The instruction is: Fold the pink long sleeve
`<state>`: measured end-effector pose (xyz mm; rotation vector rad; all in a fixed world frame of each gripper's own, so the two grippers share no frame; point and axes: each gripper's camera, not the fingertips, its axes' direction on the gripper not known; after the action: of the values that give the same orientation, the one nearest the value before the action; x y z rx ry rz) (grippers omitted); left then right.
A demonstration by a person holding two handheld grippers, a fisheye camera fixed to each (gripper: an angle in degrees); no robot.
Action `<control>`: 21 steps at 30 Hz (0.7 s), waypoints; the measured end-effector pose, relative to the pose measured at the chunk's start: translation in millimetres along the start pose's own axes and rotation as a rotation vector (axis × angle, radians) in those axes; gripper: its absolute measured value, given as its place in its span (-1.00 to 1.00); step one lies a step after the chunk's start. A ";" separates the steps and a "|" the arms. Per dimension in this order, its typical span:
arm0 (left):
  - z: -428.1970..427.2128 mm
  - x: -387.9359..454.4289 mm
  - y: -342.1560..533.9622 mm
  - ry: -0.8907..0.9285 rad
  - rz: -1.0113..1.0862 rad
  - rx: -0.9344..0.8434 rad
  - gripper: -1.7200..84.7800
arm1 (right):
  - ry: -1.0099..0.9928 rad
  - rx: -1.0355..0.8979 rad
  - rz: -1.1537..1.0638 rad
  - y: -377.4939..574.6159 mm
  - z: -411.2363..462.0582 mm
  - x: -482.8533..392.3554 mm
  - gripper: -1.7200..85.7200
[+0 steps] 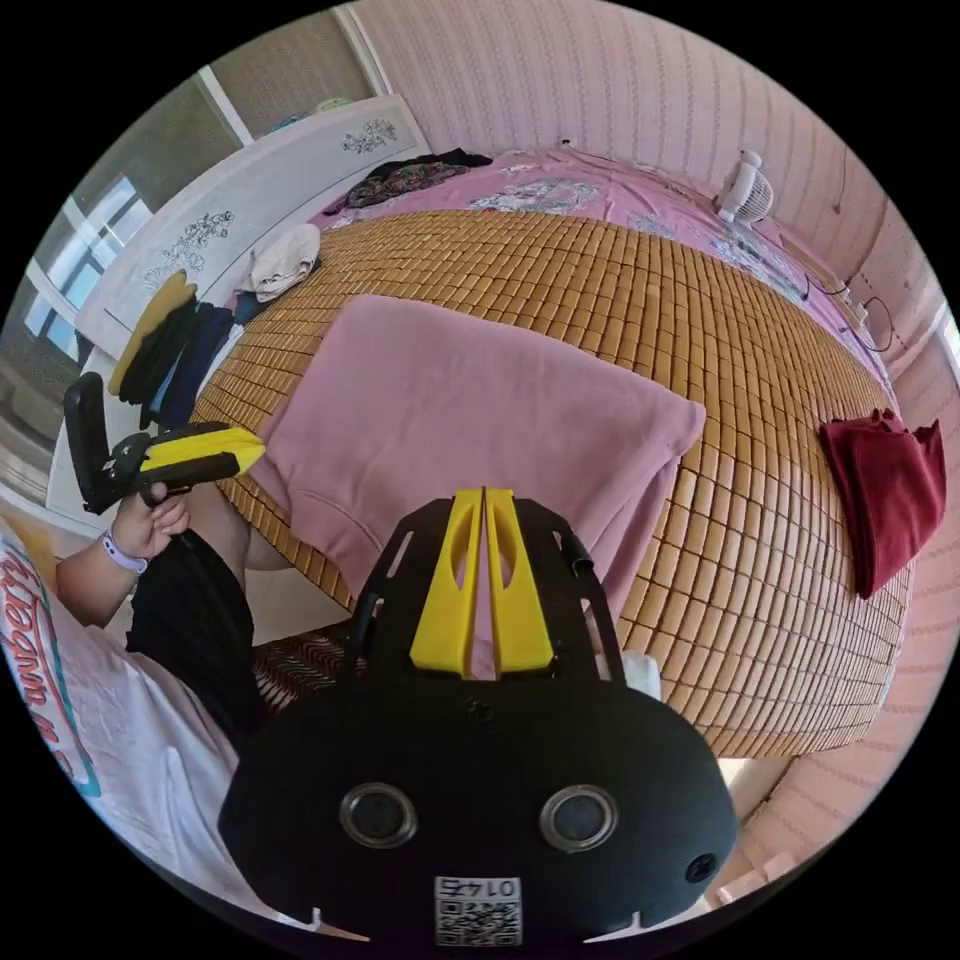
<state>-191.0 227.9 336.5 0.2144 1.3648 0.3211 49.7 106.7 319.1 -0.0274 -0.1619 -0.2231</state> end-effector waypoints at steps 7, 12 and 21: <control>95.8 31.7 50.6 -0.210 0.096 -0.103 -0.98 | 0.119 -0.226 -0.126 -129.2 81.1 -35.1 -0.98; 107.2 32.8 68.5 -0.199 0.091 -0.099 -0.98 | 0.176 -0.264 -0.161 -143.4 113.6 -47.0 -0.98; 122.6 39.2 104.1 -0.219 0.138 -0.045 -0.98 | 0.222 -0.350 -0.291 -199.9 118.0 -42.0 -0.98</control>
<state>-74.6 343.4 359.1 0.2984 1.1275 0.4303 -53.7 -73.7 430.6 -0.3272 0.0973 -0.5404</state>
